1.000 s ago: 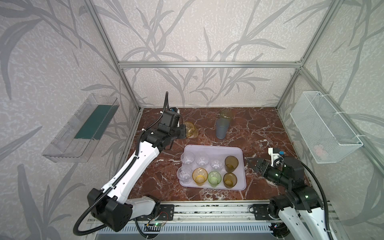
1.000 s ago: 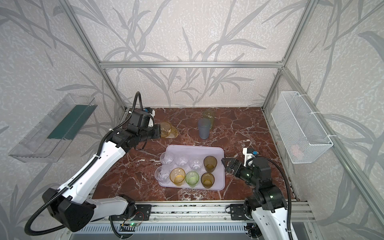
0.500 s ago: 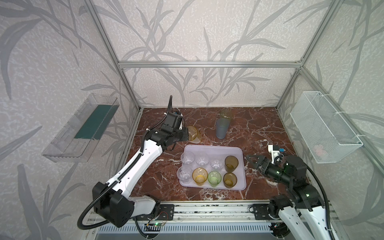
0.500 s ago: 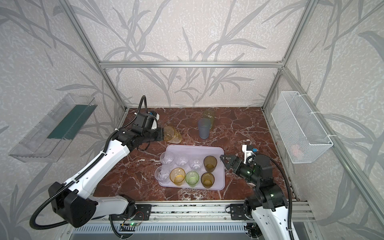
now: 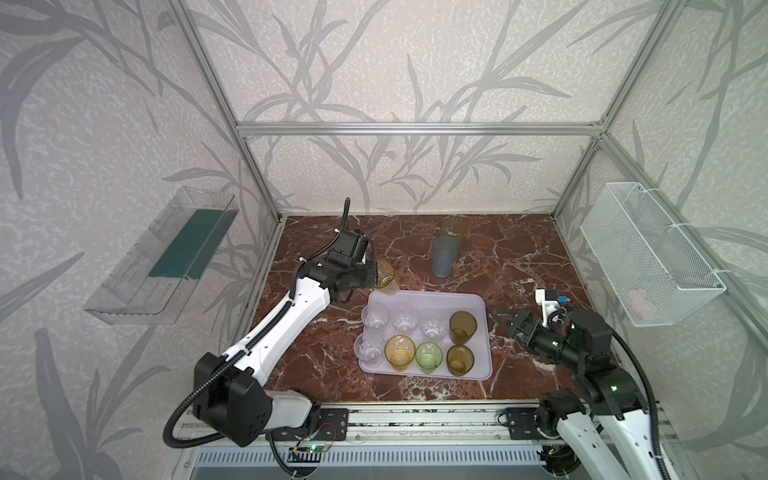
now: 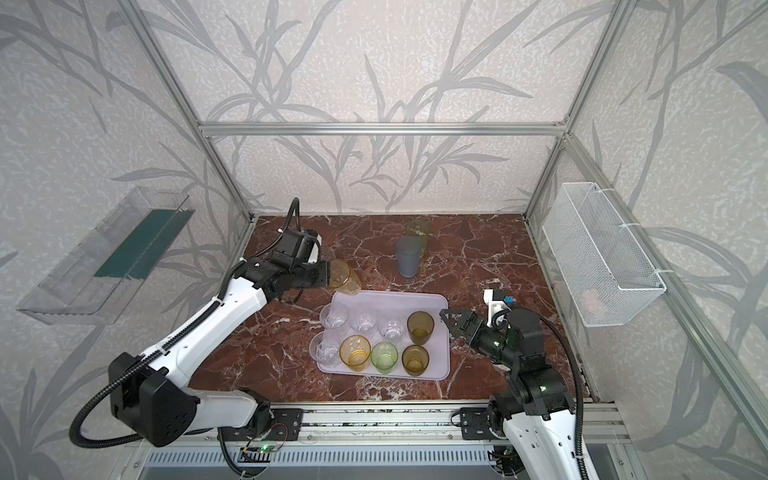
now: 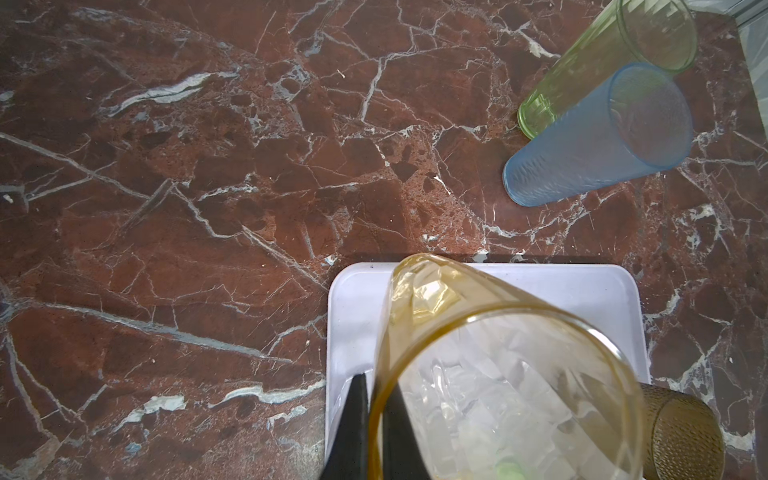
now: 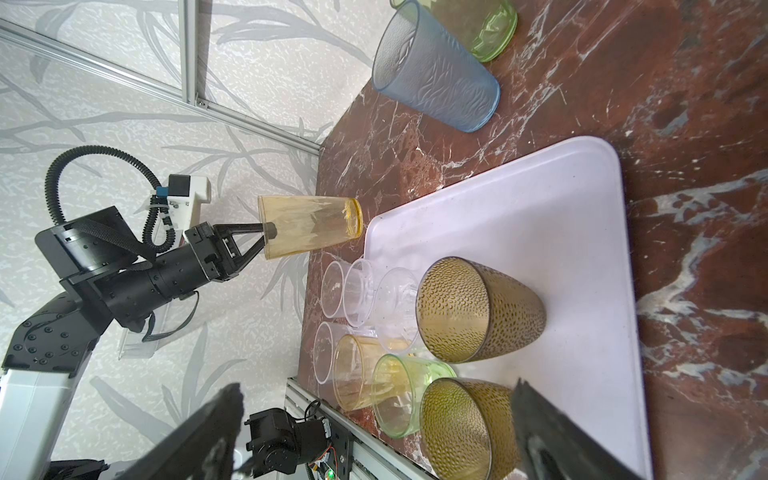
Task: Place the glasses into the tray
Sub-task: 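Close the left gripper on the amber glass and lift it toward the tray, then lower the amber glass onto the tray's far edge and open the left gripper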
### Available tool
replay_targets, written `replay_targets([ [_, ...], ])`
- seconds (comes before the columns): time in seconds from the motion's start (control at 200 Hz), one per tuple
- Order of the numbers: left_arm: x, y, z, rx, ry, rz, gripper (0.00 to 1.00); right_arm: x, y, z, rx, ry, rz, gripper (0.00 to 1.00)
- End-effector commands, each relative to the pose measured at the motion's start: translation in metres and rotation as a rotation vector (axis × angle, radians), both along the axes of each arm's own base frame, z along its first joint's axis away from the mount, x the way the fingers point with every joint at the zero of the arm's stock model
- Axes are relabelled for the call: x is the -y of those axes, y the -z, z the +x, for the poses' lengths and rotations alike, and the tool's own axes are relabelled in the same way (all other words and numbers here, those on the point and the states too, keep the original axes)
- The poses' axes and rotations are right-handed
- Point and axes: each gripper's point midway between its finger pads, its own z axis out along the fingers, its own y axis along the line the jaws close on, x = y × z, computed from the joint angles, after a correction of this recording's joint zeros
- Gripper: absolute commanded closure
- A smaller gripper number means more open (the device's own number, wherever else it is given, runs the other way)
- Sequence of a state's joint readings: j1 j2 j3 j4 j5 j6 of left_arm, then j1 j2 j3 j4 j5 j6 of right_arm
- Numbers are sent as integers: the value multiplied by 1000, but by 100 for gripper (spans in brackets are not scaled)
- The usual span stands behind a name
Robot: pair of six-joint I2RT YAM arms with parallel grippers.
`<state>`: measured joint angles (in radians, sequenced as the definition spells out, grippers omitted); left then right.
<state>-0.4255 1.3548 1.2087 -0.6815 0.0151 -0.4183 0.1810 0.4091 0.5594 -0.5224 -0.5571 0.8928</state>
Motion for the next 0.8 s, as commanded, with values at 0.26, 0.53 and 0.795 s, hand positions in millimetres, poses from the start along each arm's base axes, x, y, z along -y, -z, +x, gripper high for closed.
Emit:
replay_targets([
  [0.26, 0, 19, 2, -43, 1, 67, 100, 6, -6, -1, 20, 24, -31, 1],
  [0.53, 1, 30, 3, -72, 0, 113, 100, 9, -2, -2, 4, 28, -67, 1],
  [0.795, 5, 41, 4, -108, 11, 127, 100, 11, 6, -2, -22, 39, -77, 1],
])
